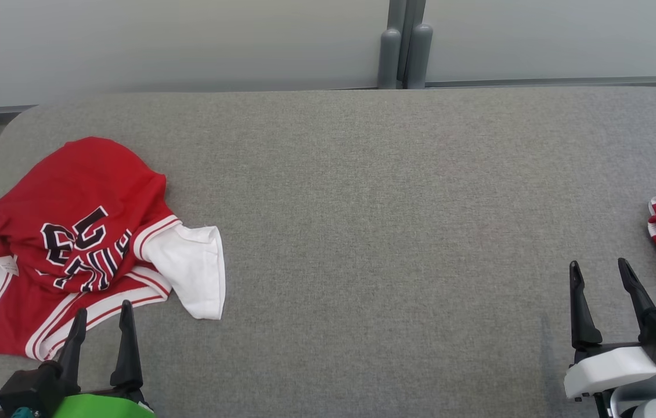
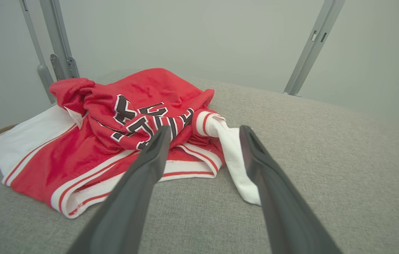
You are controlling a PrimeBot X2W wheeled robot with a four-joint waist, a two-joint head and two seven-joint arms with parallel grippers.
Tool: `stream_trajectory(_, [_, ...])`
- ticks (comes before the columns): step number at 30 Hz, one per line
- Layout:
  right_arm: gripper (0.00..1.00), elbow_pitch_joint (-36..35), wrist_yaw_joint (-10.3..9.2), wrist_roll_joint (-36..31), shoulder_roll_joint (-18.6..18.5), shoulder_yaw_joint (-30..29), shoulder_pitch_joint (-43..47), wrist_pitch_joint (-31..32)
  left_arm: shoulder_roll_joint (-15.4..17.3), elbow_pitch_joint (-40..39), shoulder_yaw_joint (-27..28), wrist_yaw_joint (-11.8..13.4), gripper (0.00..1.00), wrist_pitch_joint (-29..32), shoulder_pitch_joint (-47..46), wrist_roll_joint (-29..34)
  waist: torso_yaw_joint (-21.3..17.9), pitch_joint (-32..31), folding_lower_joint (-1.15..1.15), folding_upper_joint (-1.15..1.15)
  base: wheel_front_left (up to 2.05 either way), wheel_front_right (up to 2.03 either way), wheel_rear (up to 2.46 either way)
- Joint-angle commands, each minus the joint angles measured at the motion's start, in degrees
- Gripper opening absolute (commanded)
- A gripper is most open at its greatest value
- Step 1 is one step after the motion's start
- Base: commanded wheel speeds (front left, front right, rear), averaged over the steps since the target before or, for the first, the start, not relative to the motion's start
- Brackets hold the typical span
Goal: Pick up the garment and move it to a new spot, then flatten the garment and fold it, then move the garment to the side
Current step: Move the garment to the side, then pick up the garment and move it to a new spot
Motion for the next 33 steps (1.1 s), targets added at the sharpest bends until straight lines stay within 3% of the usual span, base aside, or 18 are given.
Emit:
stream_trajectory(1, [1.0,0.0,-0.08,0.2,-0.2,-0.1,0.1,-0.2,0.3,0.2,0.1,-0.1,1.0,0.0,0.2,-0.3,-0.3,-0.1,0.0,0.13,0.0,0.0,0.0])
stream_trajectory(13, [1.0,0.2,-0.08,-0.7,-0.2,-0.7,-0.5,-0.2,0.3,0.1,-0.3,-0.1,1.0,0.0,0.6,-0.1,-0.7,-0.6,0.0,0.13,0.0,0.0,0.0])
stream_trajectory(20, [1.0,0.0,-0.08,-1.4,-0.1,-1.0,-1.1,-0.2,0.5,0.1,-0.4,-0.1,1.0,0.0,0.1,-0.2,1.4,-0.4,0.0,0.13,0.0,0.0,0.0])
stream_trajectory(29, [1.0,-0.4,-0.08,-3.2,-0.2,-2.4,-0.9,-0.2,-0.4,0.8,0.2,-0.1,1.0,0.0,0.9,0.6,11.4,-2.3,0.0,0.13,0.0,0.0,0.0])
stream_trajectory(33, [1.0,0.3,-0.08,-3.8,-0.1,-0.6,-0.8,-0.2,-0.3,0.9,1.7,0.0,1.0,0.0,2.9,0.9,19.5,-4.3,0.0,0.13,0.0,0.0,0.0])
